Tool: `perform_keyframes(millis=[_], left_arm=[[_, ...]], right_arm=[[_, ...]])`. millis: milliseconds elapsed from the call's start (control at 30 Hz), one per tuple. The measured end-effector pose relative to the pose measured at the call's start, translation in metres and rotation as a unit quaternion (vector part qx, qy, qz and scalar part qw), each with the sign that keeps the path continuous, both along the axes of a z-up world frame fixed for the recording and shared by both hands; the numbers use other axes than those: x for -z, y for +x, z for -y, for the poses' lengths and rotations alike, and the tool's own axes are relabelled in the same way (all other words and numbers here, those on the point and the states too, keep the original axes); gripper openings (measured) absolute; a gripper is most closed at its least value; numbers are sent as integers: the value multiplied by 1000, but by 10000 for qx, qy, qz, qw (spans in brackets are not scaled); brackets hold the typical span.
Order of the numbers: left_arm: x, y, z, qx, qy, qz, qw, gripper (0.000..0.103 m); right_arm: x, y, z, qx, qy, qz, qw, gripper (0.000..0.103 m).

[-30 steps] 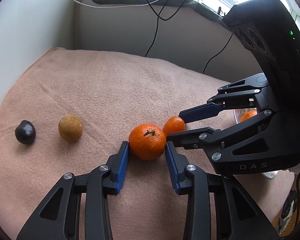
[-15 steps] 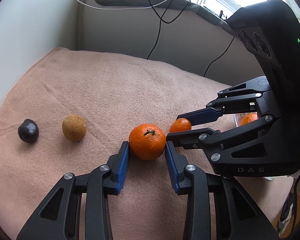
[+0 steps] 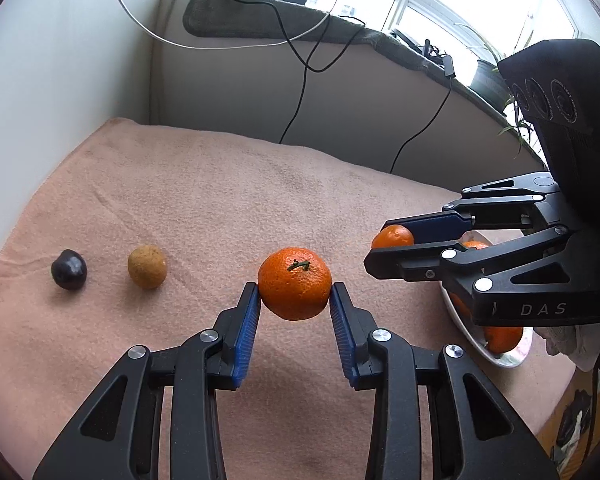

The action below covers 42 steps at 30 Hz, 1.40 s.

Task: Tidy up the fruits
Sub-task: 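Carry the tangerine and small orange into the floral plate and open both grippers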

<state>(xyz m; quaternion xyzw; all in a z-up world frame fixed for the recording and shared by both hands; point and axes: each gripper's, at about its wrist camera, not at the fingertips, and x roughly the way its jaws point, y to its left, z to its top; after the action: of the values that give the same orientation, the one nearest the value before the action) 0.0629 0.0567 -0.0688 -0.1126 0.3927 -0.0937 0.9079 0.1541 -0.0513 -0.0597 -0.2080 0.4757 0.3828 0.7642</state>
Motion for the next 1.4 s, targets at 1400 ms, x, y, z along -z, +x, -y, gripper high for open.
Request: perform_keyframes(millis=[1400], left_arm=[[-39, 8, 168, 1539, 54, 291, 9876, 34]], right_arm=[[-10, 25, 188, 1700, 1056, -128, 9797, 29]])
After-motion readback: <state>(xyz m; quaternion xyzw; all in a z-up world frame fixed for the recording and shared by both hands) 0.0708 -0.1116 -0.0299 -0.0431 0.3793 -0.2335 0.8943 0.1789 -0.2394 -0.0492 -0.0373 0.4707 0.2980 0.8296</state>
